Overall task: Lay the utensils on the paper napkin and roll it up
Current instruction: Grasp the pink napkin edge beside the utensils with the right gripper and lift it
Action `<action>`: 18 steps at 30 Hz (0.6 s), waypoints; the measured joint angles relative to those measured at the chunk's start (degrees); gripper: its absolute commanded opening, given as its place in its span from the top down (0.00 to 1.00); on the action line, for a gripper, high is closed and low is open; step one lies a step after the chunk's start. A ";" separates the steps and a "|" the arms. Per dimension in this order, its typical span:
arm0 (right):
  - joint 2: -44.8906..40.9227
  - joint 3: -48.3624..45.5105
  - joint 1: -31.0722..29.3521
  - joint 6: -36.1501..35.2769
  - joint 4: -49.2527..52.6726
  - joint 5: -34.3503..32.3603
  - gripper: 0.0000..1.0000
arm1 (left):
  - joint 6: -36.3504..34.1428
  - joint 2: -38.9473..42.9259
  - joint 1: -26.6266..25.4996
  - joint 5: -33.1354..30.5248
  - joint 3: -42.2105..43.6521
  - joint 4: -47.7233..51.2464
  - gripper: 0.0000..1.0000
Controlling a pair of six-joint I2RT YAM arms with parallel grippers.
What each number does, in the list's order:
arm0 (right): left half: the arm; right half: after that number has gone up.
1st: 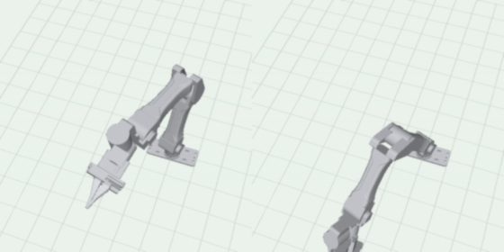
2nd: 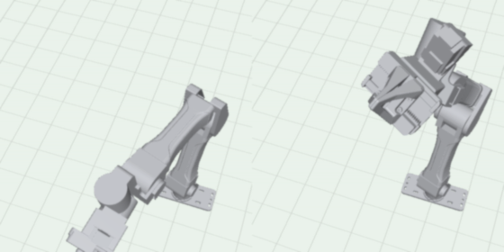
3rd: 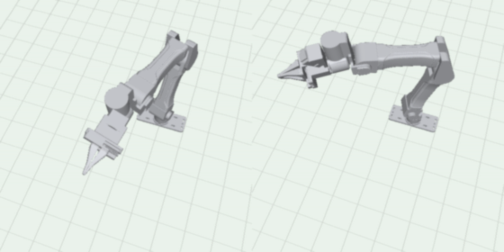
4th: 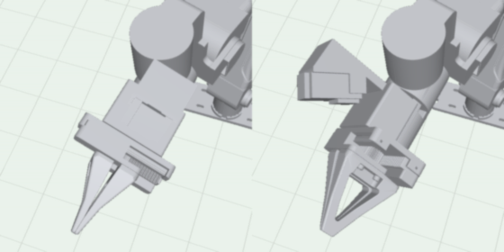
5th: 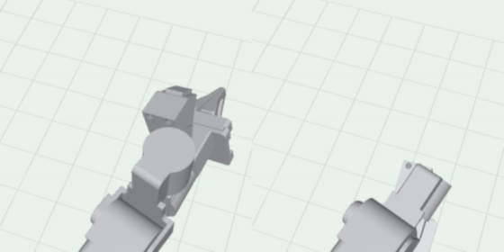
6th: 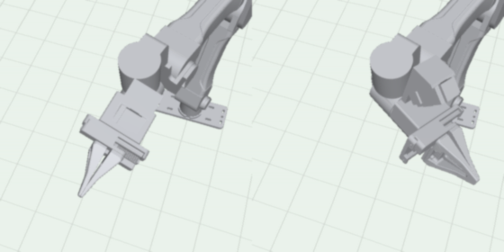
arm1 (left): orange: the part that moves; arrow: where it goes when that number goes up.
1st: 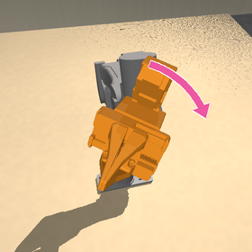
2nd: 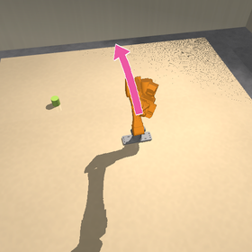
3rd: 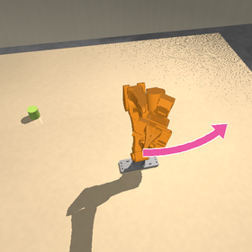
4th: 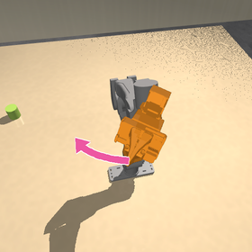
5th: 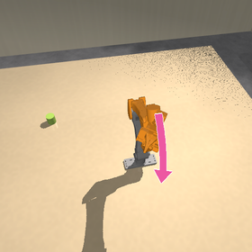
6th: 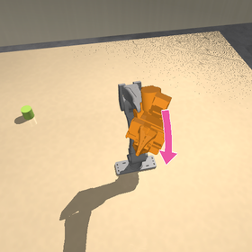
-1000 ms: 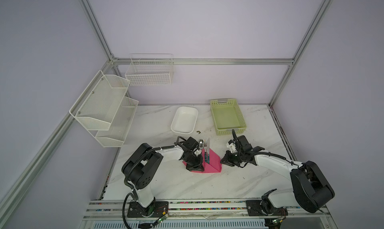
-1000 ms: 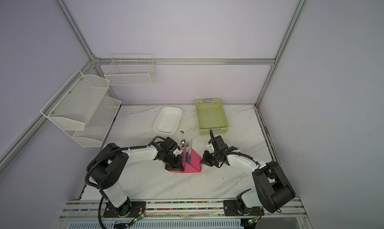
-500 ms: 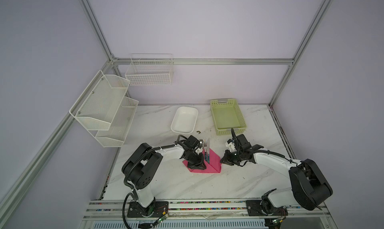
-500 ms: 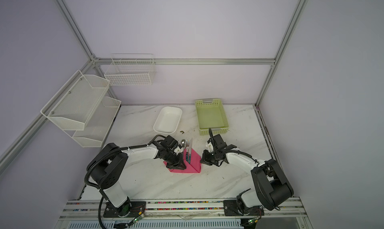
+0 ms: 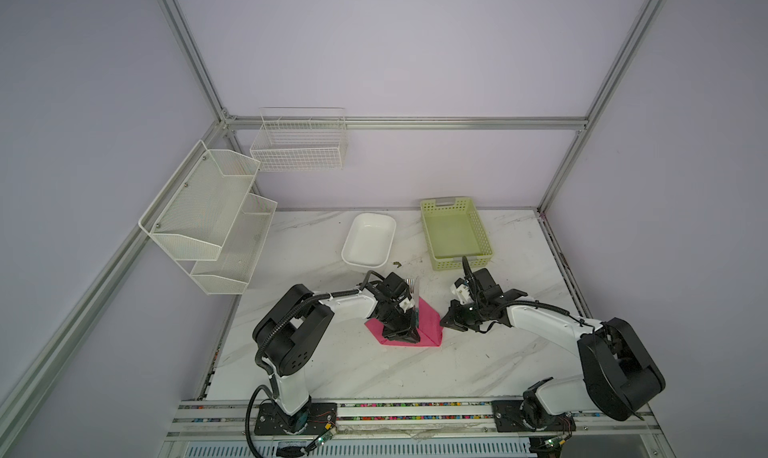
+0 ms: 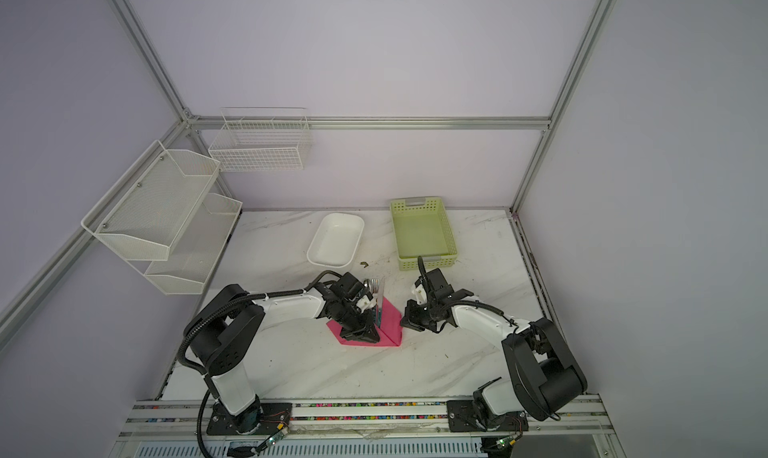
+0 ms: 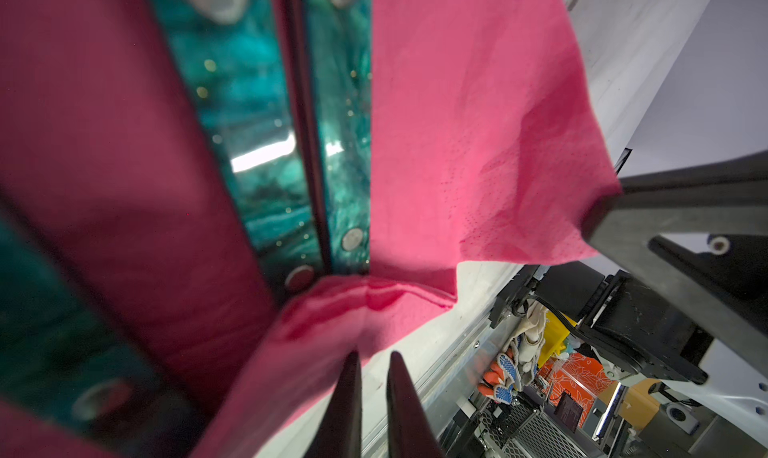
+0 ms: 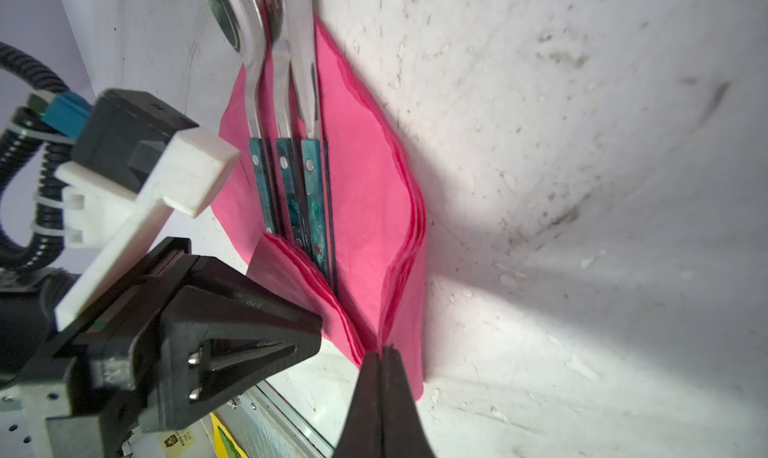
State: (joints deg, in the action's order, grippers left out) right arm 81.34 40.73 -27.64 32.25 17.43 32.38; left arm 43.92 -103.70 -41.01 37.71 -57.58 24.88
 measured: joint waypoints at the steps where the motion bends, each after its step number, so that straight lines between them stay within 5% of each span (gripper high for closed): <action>1: 0.00 0.04 0.00 0.00 0.00 0.07 1.00 | 0.00 -0.02 0.00 -0.02 -0.11 0.07 0.87; 18: -0.20 2.84 0.00 3.04 -2.14 6.34 1.00 | 0.04 -0.79 0.00 -0.02 -0.98 0.26 0.87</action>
State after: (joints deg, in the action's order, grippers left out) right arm 81.14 43.57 -27.64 35.29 15.29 38.72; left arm 43.97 -104.49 -41.01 37.69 -58.57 25.15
